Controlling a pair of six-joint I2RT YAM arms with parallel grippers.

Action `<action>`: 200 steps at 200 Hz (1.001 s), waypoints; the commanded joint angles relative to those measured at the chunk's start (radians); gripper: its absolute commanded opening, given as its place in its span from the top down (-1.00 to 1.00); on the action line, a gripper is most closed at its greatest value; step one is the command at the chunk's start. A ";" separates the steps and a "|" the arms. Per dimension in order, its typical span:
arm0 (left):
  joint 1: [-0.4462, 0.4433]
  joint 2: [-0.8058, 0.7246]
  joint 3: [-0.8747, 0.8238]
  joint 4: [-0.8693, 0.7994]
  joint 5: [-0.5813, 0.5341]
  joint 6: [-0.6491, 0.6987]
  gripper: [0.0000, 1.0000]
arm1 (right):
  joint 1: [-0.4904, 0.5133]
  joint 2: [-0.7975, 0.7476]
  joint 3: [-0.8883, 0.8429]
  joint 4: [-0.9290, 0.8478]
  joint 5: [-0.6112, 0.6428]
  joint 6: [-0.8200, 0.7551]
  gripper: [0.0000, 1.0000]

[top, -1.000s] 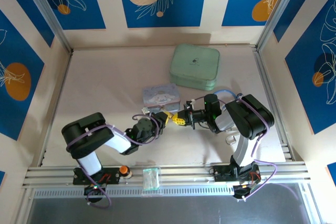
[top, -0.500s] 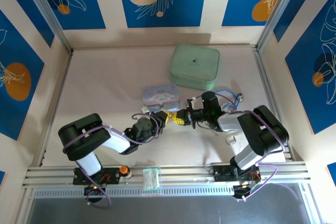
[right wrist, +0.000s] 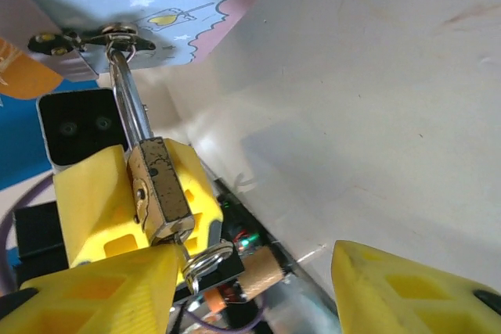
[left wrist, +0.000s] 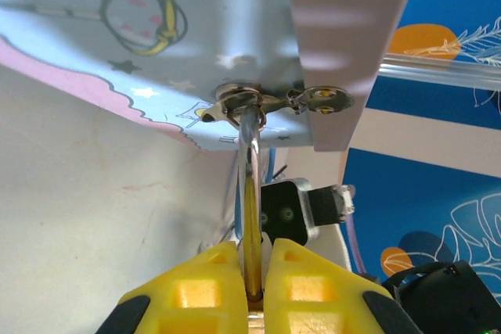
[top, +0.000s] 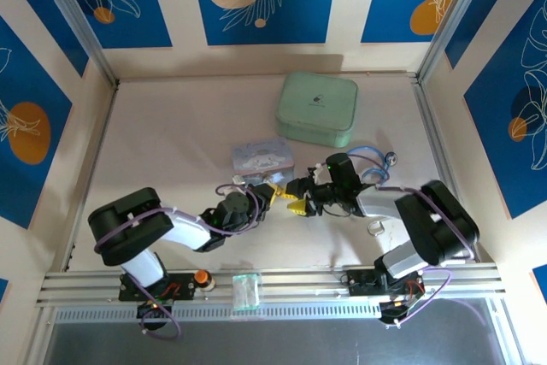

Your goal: Unlock the padlock with the key

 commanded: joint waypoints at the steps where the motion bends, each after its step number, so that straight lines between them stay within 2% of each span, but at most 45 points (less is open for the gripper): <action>1: -0.049 -0.041 0.032 -0.013 0.131 0.019 1.00 | 0.013 -0.105 0.056 -0.287 0.204 -0.219 -0.12; 23: -0.050 -0.058 0.041 -0.078 0.134 0.031 1.00 | 0.063 -0.177 0.092 -0.464 0.355 -0.381 -0.12; 34: -0.050 -0.071 0.036 -0.094 0.120 0.035 1.00 | 0.080 -0.199 0.088 -0.482 0.392 -0.427 -0.12; 56: -0.048 -0.095 0.027 -0.119 0.101 0.050 1.00 | 0.058 -0.205 0.058 -0.442 0.351 -0.424 -0.11; 80: -0.049 -0.108 0.018 -0.122 0.086 0.053 1.00 | -0.021 -0.219 -0.031 -0.262 0.233 -0.331 -0.11; 94: -0.049 -0.114 0.009 -0.116 0.077 0.055 1.00 | -0.037 -0.224 -0.037 -0.251 0.217 -0.340 -0.11; 107: -0.048 -0.120 0.011 -0.131 0.079 0.060 1.00 | -0.013 -0.253 -0.012 -0.311 0.273 -0.403 -0.11; 118: -0.047 -0.129 0.015 -0.157 0.081 0.067 1.00 | 0.040 -0.304 0.016 -0.402 0.418 -0.487 -0.16; 131: -0.048 -0.143 0.016 -0.200 0.081 0.074 1.00 | 0.134 -0.381 0.027 -0.473 0.652 -0.599 -0.33; 135: -0.046 -0.148 0.016 -0.216 0.080 0.076 1.00 | 0.163 -0.406 0.021 -0.474 0.709 -0.643 -0.56; 139: -0.048 -0.155 0.018 -0.237 0.078 0.077 1.00 | 0.185 -0.427 0.011 -0.463 0.757 -0.681 -0.90; 142: -0.048 -0.161 0.018 -0.252 0.077 0.078 1.00 | 0.204 -0.447 0.001 -0.454 0.798 -0.703 -1.00; 150: -0.046 -0.178 0.019 -0.291 0.074 0.085 1.00 | 0.232 -0.487 -0.024 -0.430 0.853 -0.758 -0.99; 159: -0.046 -0.200 0.022 -0.333 0.069 0.096 1.00 | 0.239 -0.524 -0.041 -0.410 0.840 -0.835 -0.76; 179: -0.042 -0.259 0.034 -0.452 0.054 0.118 1.00 | 0.248 -0.557 -0.045 -0.404 0.813 -0.929 -0.49; 200: -0.035 -0.311 0.042 -0.522 0.049 0.145 1.00 | 0.278 -0.538 -0.030 -0.402 0.808 -0.970 -0.36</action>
